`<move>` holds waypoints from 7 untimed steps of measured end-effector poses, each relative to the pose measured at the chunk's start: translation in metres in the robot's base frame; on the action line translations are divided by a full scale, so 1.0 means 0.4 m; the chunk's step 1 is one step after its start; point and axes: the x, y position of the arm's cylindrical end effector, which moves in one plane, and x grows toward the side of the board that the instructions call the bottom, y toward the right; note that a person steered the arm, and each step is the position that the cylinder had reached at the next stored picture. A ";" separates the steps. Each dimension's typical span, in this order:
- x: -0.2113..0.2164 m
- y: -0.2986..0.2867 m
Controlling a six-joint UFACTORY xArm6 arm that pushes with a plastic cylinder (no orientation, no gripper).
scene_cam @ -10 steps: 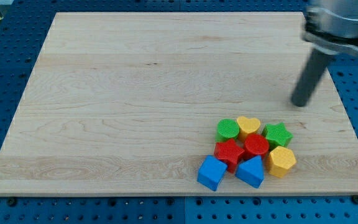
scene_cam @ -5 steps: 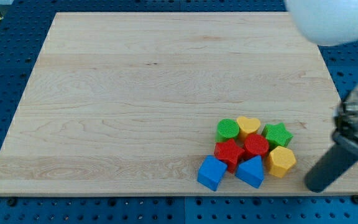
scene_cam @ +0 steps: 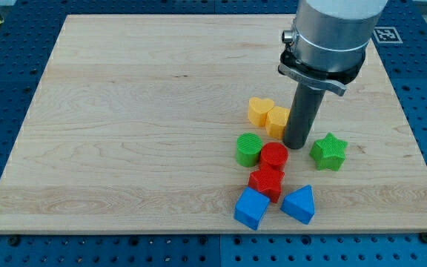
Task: Separate the yellow blocks from group of blocks
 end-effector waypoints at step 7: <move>-0.143 -0.162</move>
